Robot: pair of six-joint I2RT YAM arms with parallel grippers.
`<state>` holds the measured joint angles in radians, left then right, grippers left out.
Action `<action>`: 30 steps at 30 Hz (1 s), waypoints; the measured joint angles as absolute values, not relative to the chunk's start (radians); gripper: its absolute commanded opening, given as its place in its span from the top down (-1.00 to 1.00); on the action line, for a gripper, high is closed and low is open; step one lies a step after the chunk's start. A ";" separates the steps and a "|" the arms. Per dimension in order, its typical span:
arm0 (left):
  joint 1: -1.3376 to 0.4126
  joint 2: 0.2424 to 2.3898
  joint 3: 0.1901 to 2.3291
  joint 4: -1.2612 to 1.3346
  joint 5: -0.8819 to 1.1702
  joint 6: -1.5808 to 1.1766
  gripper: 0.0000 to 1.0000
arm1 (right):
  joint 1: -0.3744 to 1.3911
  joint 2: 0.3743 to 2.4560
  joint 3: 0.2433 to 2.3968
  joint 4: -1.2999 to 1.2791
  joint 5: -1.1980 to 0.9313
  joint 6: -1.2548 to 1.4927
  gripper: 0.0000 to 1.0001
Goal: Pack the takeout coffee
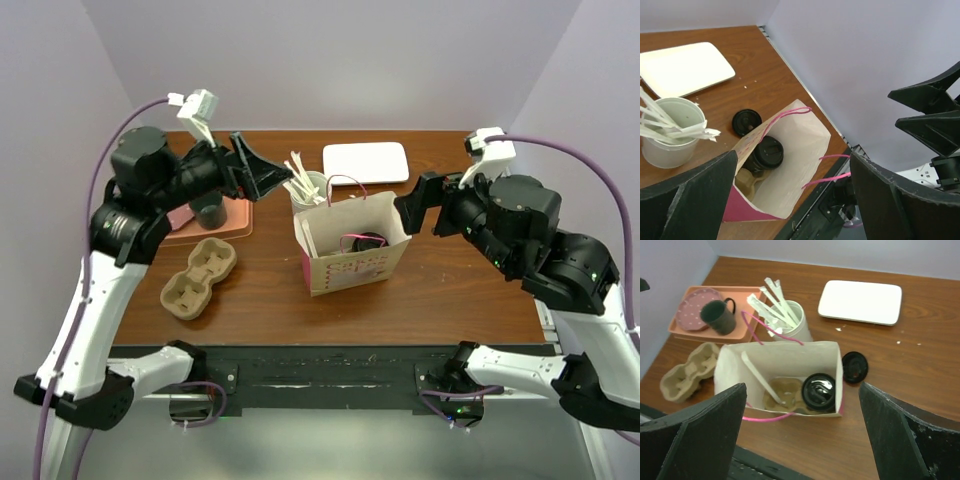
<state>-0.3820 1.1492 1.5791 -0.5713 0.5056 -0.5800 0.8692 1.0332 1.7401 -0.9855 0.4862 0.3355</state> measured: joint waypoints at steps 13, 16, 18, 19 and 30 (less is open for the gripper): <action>-0.382 0.825 1.402 -0.463 0.393 -0.529 -1.00 | 0.869 0.941 1.743 -1.024 0.484 0.580 -0.96; -0.382 0.832 1.364 -0.464 0.381 -0.530 -1.00 | 0.869 0.948 1.743 -1.027 0.485 0.587 -0.97; -0.382 0.845 1.349 -0.474 0.376 -0.530 -1.00 | 0.869 0.952 1.742 -1.025 0.485 0.588 -0.96; -0.382 0.849 1.345 -0.477 0.373 -0.530 -1.00 | 0.869 0.953 1.742 -1.025 0.485 0.588 -0.96; -0.382 0.844 1.325 -0.471 0.355 -0.530 -1.00 | 0.869 0.953 1.742 -1.004 0.488 0.587 -0.96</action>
<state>-0.3820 0.8440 1.3251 -0.4713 0.3550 -0.5301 0.8692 0.9527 1.7424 -1.0039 0.4877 0.5869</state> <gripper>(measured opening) 0.997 0.982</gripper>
